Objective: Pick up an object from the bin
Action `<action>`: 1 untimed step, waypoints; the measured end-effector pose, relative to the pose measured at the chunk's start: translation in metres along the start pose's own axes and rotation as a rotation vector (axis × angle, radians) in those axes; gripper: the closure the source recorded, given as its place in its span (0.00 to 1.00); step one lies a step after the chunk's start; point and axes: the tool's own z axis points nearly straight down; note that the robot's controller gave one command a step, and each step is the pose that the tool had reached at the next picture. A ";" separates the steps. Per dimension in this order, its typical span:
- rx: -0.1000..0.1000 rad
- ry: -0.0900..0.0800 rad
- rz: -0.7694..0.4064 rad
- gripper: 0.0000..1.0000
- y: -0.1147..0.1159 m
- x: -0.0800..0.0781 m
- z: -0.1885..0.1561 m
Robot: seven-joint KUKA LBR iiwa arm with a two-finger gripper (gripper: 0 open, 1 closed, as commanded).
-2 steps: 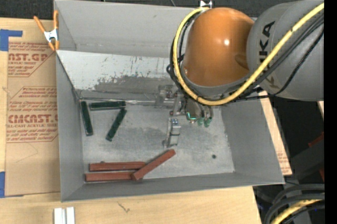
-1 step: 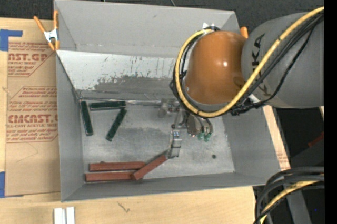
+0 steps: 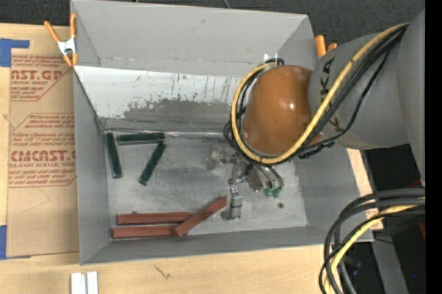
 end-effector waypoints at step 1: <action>-0.001 0.005 0.013 1.00 -0.015 0.007 0.062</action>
Offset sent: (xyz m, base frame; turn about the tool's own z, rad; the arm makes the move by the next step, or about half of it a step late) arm 0.0000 0.0000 0.0000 0.0000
